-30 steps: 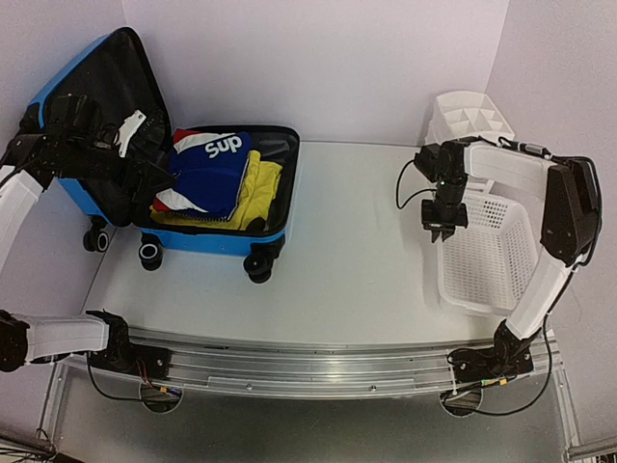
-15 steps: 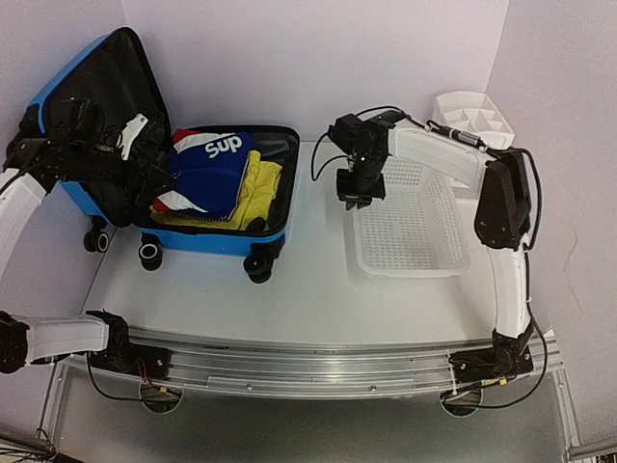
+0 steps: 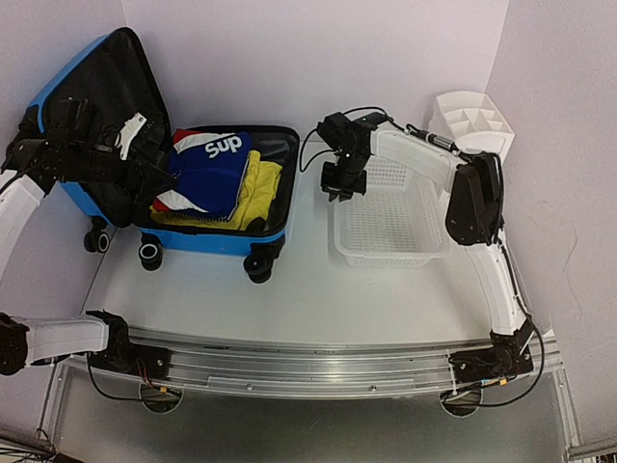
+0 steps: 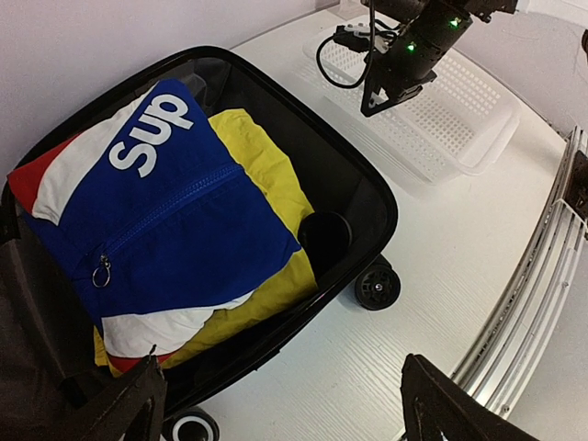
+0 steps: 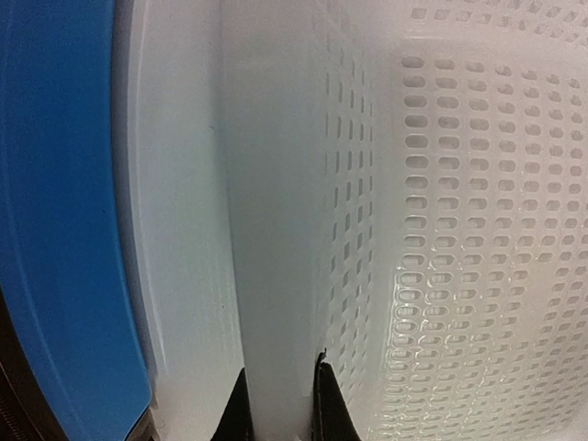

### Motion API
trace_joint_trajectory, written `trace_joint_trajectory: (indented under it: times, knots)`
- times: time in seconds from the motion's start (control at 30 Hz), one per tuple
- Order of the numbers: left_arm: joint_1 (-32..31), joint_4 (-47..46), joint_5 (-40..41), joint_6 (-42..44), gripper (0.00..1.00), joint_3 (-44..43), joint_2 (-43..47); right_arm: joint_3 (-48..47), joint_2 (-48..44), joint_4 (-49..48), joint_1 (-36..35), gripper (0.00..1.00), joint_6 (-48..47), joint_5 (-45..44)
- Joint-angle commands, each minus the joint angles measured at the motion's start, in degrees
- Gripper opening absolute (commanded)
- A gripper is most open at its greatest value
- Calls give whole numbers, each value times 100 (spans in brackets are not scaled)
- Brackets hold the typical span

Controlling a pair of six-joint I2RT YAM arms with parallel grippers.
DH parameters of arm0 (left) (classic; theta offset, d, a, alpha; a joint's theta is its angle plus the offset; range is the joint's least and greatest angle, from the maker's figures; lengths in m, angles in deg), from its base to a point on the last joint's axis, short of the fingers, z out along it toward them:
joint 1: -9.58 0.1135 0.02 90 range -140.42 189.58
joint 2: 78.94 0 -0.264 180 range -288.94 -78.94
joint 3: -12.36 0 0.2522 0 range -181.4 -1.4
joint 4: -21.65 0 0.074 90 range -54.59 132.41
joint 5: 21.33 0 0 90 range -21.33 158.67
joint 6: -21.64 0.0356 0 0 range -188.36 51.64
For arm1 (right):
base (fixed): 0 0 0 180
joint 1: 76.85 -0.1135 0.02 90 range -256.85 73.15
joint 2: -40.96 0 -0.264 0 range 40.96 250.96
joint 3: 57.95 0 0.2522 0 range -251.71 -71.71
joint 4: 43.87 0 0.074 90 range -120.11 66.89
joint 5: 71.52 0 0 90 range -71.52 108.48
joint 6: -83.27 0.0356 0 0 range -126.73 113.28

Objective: Open, take out, and arrange the luggage

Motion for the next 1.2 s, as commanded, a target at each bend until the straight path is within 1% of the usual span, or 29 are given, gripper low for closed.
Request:
trace_joint_trajectory:
  times: [0.0,0.13,0.23,0.27,0.4,0.5,0.6,0.67,0.7,0.77,0.83,0.9,0.93,0.97,1.03,1.1,1.17]
  knots:
    - [-18,-222,53,72,87,74,85,376,-374,-1178,-29,0,541,74]
    - [-20,-249,16,48,87,49,45,-76,-61,-1285,-61,0,697,631]
    - [-20,-227,57,-20,87,39,64,26,-52,-1300,-149,0,818,744]
    - [-23,-252,75,-119,87,55,73,86,-78,-1313,-174,3,826,732]
    - [-18,-433,189,-823,87,177,78,162,-254,-1314,-184,26,623,515]
    - [-9,-447,509,-1584,87,142,-134,111,-546,-1309,-169,36,275,185]
    - [31,-257,586,-1917,87,-75,-489,49,-867,-1310,-158,45,-226,-214]
    - [122,-149,506,-2080,88,-335,-741,-26,-1028,-1316,-157,51,-536,-394]
    - [245,-85,394,-2188,89,-495,-910,-105,-1056,-1329,-158,53,-680,-393]
    - [629,79,10,-2457,91,-837,-1315,-353,-1011,-1393,-165,58,-943,-120]
    - [1083,307,-269,-2676,92,-1196,-1810,-673,-831,-1597,-173,62,-1140,417]
    - [1281,599,-234,-2711,93,-1461,-2237,-938,-605,-1948,-175,64,-1205,1082]
    - [1285,582,-226,-2771,94,-1434,-2289,-1019,-521,-2110,-175,65,-1149,1280]
    - [1286,452,-293,-2894,95,-1291,-2233,-1054,-467,-2274,-175,65,-1021,1432]
    - [1286,-111,-322,-3356,95,-832,-2055,-1013,-378,-2735,-184,65,-770,1560]
    - [1286,-417,-67,-3642,96,-637,-2014,-853,-319,-3330,-198,65,-381,1619]
    - [1286,-514,336,-3658,96,-628,-2172,-625,-249,-3996,-233,65,51,1707]
